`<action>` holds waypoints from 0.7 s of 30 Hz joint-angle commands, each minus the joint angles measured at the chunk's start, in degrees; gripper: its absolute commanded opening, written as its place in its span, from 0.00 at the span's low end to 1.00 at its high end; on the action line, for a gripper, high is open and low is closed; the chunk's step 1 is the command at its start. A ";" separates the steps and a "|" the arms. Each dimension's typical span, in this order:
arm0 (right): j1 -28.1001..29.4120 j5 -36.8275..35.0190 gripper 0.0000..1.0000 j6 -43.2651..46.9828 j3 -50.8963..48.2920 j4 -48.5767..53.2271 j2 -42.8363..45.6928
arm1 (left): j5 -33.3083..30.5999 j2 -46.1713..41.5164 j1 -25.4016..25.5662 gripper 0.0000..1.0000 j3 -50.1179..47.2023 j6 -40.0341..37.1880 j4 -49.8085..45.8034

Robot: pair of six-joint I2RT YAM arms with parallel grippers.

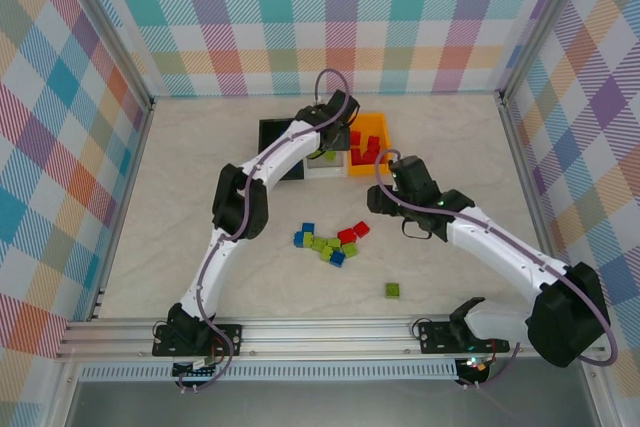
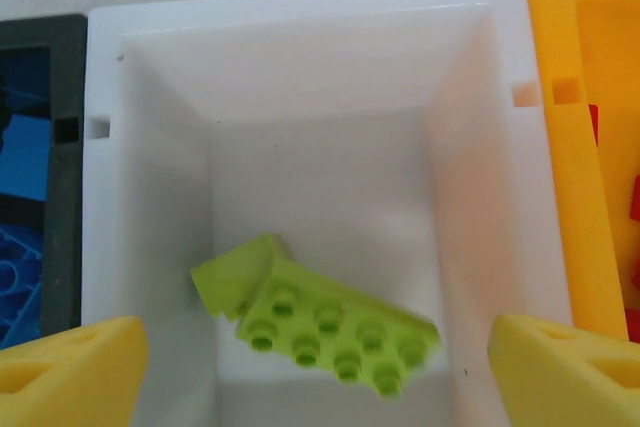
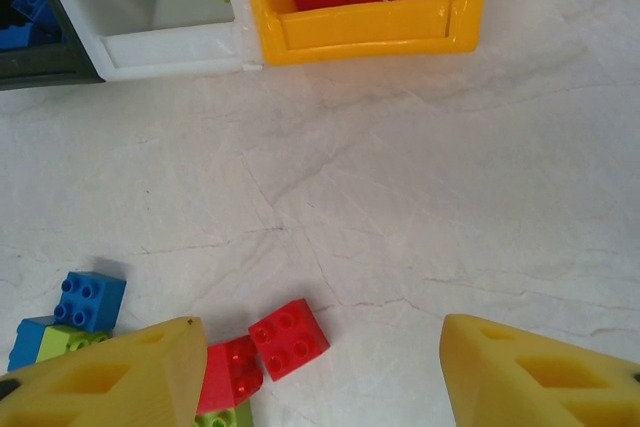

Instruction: Sort the legos into containers by color

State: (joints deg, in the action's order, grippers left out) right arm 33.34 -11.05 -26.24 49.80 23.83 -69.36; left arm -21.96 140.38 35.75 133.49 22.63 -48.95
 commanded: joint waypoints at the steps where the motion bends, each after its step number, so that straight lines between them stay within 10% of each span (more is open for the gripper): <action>1: -0.30 1.65 0.64 -1.52 0.28 3.42 1.65 | 0.39 -7.28 2.95 0.92 -3.06 -0.74 1.08; 13: 1.32 13.19 0.63 -8.73 -4.06 19.27 2.59 | 1.98 -47.89 14.15 1.00 -54.90 5.55 27.38; 21: 8.14 18.95 0.62 -14.77 -8.60 26.34 -1.92 | -0.42 -66.60 18.30 1.00 -77.19 10.68 27.68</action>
State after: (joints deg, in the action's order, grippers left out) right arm 39.83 4.49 -37.39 41.80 45.28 -69.73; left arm -20.78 77.17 53.15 60.34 30.11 -22.04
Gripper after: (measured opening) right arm 0.624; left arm 0.999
